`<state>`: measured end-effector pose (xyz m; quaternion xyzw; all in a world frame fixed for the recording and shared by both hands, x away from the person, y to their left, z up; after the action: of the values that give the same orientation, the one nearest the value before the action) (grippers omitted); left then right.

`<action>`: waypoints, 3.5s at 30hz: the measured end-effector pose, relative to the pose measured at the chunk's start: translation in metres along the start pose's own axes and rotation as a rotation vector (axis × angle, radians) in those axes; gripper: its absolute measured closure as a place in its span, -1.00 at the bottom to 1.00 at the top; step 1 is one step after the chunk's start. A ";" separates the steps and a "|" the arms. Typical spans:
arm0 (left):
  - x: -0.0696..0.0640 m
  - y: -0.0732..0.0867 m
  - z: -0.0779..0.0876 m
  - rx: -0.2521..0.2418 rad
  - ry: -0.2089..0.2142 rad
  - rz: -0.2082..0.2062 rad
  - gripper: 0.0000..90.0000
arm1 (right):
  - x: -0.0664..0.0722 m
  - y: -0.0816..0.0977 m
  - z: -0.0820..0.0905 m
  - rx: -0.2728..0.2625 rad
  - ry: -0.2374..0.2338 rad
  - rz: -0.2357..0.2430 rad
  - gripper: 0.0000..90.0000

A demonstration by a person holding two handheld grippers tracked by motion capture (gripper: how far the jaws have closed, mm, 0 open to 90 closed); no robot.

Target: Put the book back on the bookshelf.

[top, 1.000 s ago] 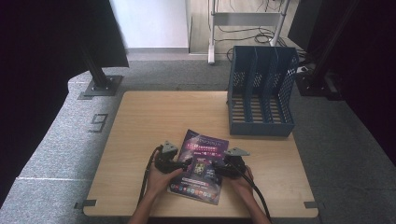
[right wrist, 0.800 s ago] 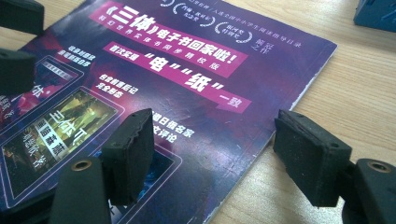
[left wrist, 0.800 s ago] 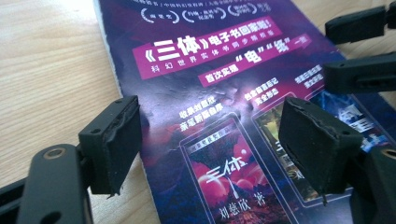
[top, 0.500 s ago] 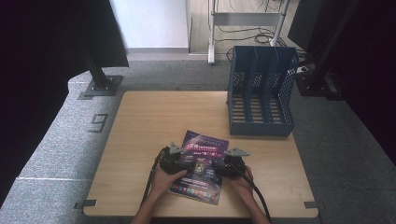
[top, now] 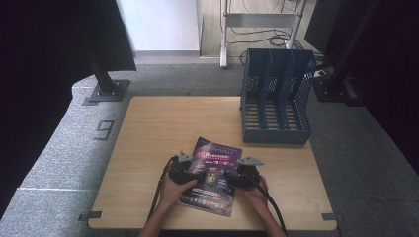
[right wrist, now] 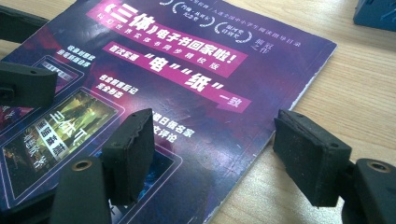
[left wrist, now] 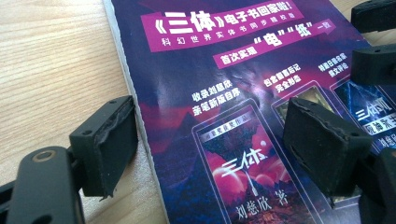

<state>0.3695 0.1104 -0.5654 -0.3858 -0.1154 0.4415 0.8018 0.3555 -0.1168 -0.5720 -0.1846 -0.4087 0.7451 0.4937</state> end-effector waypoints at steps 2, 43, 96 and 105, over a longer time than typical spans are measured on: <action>0.002 0.000 0.002 -0.005 0.013 0.027 -0.55 | 0.000 0.000 0.000 0.000 0.000 0.000 -0.36; 0.002 -0.012 0.030 -0.106 0.190 0.112 -0.35 | -0.002 0.001 0.001 0.001 -0.005 -0.003 -0.35; 0.002 -0.018 -0.006 0.012 0.115 0.016 0.18 | -0.003 0.001 0.002 0.000 -0.002 -0.002 -0.34; -0.003 -0.018 -0.001 -0.052 0.099 -0.013 0.58 | -0.003 0.001 0.002 0.000 0.000 -0.003 -0.34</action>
<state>0.3794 0.1022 -0.5528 -0.4269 -0.0895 0.4136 0.7992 0.3551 -0.1205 -0.5720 -0.1840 -0.4091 0.7443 0.4948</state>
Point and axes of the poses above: each handheld gripper's, and its own axes: z roughly backward along the jaws, y roughly out of its underside, x roughly to its left, the point moved 3 cm from there along -z, roughly forward along the jaws, and after that the axes turned 2 degrees about -x, right-handed, at the moved point
